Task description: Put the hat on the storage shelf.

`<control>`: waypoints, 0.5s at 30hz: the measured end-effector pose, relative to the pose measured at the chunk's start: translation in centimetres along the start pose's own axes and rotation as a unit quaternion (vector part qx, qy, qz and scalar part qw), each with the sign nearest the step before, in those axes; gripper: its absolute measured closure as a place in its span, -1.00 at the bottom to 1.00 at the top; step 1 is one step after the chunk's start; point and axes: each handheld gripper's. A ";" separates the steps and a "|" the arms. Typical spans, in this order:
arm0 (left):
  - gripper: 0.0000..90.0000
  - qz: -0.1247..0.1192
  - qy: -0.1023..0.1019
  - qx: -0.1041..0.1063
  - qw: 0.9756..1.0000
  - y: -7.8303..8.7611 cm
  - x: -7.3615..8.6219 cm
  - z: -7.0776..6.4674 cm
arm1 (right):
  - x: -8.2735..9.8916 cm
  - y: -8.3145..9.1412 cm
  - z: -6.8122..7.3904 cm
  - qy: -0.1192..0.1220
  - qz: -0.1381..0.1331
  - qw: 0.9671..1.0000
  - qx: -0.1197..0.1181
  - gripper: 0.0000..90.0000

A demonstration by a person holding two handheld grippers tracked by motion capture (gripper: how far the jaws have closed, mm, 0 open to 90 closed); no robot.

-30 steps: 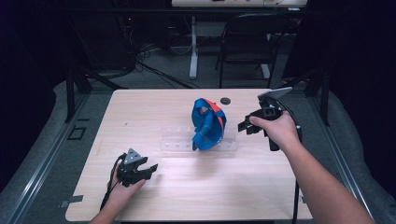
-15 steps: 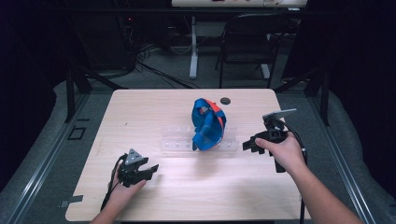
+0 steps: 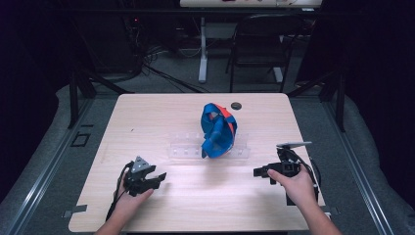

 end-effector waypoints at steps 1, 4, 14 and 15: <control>0.01 0.000 0.000 0.000 1.000 0.0 0.0 0.0 | 0.3 -0.4 -0.2 0.000 -0.004 1.000 -0.002 0.22; 0.01 -0.001 0.000 -0.001 1.000 0.0 0.0 -0.1 | 1.2 -1.4 -0.6 0.010 -0.012 1.000 0.012 0.22; 0.01 0.001 0.003 0.000 1.000 0.0 0.0 0.0 | 3.7 -2.4 -1.7 0.044 -0.080 0.996 0.015 0.22; 0.00 0.001 0.003 0.000 1.000 -0.1 0.0 0.0 | 4.0 -2.5 -1.8 0.049 -0.091 0.995 0.015 0.22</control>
Point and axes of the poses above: each handheld gripper's, and its own axes: y roughly backward along the jaws, x roughly out of its underside, z roughly to its left, and after that the axes turned 7 degrees about z, right-handed
